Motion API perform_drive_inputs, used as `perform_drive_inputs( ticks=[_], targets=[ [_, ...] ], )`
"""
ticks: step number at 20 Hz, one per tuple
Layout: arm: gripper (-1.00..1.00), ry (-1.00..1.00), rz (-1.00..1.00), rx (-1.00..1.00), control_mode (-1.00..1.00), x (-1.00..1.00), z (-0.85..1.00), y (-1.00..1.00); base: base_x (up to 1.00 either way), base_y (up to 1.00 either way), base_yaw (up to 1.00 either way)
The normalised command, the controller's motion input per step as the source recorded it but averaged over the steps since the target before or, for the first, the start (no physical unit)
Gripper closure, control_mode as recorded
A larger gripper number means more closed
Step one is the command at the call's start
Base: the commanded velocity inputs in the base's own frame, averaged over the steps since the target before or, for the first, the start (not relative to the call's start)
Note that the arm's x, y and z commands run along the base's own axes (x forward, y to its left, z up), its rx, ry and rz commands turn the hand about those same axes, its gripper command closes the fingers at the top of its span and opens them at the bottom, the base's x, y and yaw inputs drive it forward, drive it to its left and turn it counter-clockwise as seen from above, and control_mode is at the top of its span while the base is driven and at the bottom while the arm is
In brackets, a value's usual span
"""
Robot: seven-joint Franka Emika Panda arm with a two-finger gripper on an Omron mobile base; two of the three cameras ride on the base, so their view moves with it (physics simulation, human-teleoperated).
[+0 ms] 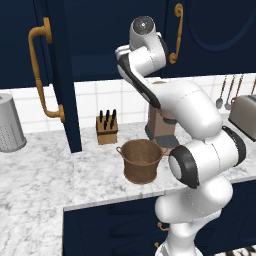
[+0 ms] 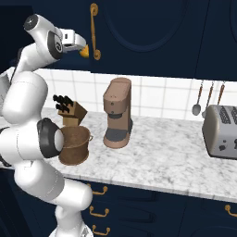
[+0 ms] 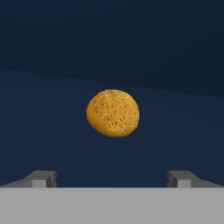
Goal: Open the cabinet, pick up the bread from the cabinet and place it in the basket. Then move the basket to the dining counter.
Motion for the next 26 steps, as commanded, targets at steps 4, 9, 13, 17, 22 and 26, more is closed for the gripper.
perform_drive_inputs(
  ticks=[4,9,13,17,22,26],
  targets=[
    [-1.00,-0.03,0.00,0.00,-1.00,0.24,0.00,-0.20,0.00,0.00,0.00],
    [-1.00,0.00,0.00,0.00,-1.00,0.42,0.00,-0.08,0.00,0.00,0.00],
    [-1.00,0.00,0.00,0.00,-1.00,0.50,-0.08,-0.04,0.00,0.00,0.00],
    [-1.00,0.00,0.00,0.00,-1.00,0.52,-0.14,0.00,0.00,0.00,0.00],
    [-1.00,0.00,0.00,0.00,-1.00,0.40,-0.07,0.00,0.00,0.00,0.00],
    [-1.00,0.00,0.00,-0.03,-1.00,0.29,-0.07,-0.04,0.00,0.00,0.00]
  ],
)
